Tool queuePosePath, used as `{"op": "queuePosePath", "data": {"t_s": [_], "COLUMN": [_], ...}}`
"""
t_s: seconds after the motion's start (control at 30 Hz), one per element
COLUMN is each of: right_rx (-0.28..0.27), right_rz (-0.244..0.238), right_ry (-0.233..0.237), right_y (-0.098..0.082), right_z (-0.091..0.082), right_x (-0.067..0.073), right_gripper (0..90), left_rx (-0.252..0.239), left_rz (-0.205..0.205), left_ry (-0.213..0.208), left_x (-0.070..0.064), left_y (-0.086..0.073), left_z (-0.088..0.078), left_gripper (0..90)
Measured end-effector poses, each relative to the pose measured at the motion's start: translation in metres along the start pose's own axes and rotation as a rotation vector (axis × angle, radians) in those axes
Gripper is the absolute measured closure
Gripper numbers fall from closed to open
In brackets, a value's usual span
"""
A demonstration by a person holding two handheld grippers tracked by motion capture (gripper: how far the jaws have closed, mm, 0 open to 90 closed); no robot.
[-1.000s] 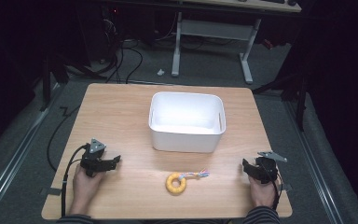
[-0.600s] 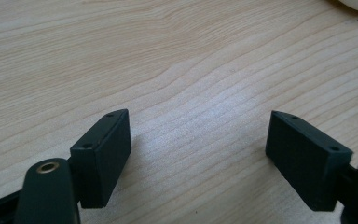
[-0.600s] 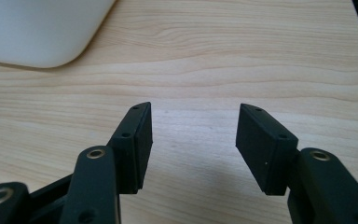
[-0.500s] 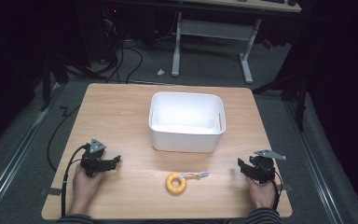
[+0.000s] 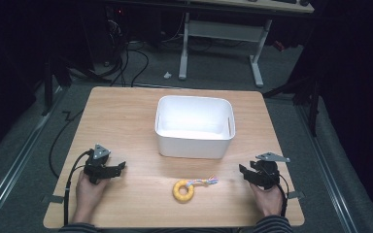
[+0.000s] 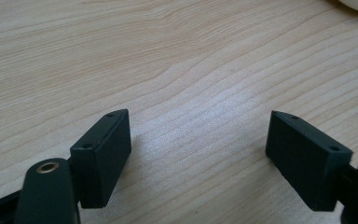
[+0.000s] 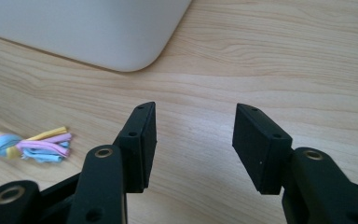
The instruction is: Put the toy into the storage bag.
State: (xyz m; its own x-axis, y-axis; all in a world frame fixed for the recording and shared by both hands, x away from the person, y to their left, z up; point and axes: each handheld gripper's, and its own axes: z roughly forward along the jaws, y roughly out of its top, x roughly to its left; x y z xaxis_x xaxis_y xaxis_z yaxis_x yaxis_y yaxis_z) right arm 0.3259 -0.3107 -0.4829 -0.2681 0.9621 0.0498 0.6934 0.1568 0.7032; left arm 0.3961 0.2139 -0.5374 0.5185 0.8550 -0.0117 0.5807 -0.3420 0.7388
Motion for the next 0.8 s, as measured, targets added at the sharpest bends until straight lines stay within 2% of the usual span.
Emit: {"op": "queuePosePath", "data": {"t_s": [0.33,0.47,0.8], "right_rx": [-0.001,0.010,0.027], "right_rz": [-0.062,-0.102,-0.140], "right_ry": [0.046,0.066,0.122], "right_y": [0.010,0.014,0.017], "right_z": [-0.005,-0.004,-0.003], "right_x": [0.020,0.032,0.047], "right_gripper": [49.5,49.7,52.7], "left_rx": [0.000,0.000,0.000], "left_rz": [0.000,0.000,0.000], "left_ry": [0.000,0.000,0.001], "left_x": [0.000,0.000,0.000], "left_y": [0.000,0.000,0.000], "left_z": [0.000,0.000,0.000], "left_gripper": [22.5,22.5,22.5]}}
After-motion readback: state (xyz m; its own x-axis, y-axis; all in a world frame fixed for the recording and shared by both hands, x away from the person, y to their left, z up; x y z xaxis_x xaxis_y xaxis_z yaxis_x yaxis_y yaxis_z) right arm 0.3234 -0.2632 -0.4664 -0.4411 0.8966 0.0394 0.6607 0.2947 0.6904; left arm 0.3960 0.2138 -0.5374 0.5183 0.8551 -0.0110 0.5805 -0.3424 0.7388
